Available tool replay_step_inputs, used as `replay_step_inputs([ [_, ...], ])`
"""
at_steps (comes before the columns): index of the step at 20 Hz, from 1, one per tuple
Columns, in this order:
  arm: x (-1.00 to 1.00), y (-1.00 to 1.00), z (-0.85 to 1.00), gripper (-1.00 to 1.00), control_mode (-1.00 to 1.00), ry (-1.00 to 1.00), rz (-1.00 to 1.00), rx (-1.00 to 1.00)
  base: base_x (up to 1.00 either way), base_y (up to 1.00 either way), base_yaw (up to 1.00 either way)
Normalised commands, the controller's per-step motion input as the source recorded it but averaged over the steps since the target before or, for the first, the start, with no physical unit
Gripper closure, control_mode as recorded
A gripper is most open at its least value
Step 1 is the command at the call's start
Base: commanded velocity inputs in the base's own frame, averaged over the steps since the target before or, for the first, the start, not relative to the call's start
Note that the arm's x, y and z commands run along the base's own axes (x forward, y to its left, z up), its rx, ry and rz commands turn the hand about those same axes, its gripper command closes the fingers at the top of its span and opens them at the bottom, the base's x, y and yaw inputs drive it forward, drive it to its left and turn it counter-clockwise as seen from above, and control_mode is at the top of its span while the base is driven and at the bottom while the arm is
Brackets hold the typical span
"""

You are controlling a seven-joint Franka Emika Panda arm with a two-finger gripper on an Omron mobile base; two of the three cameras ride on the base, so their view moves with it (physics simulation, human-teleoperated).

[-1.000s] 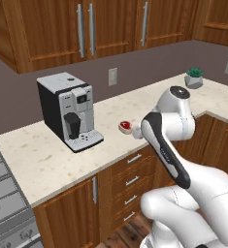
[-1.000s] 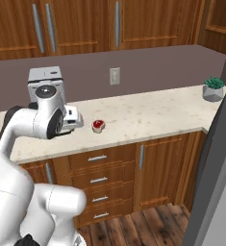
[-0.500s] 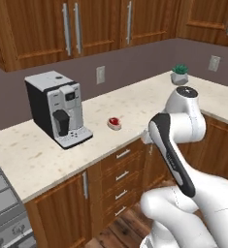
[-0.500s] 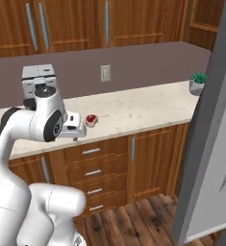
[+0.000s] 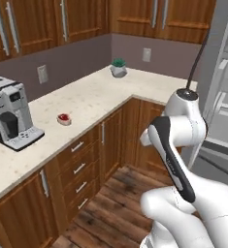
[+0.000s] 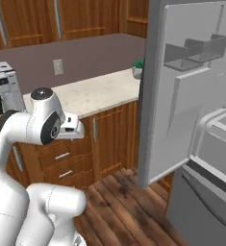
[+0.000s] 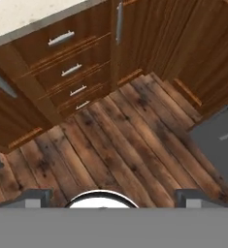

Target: Open the fridge, remove the apple, lime, and steak, and place them on any counter.

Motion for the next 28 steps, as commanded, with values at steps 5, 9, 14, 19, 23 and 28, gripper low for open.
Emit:
replay_step_inputs([
  [5,0.0,0.0,0.0,-1.0,1.0,0.0,0.0,0.0,-0.49,-0.13,-0.78],
  [9,0.0,0.0,0.0,-1.0,1.0,0.0,0.0,0.0,-0.48,-0.23,-0.75],
  [14,0.0,0.0,0.0,-1.0,1.0,0.0,0.0,0.0,-0.14,-0.46,-0.74],
  [19,0.0,0.0,0.0,-1.0,1.0,0.0,0.0,0.0,0.0,-0.32,-0.68],
  [23,0.0,0.0,0.0,-1.0,1.0,0.0,0.0,0.0,0.43,0.2,-0.42],
  [28,0.0,0.0,0.0,-1.0,1.0,0.0,0.0,0.0,0.85,0.25,-0.23],
])
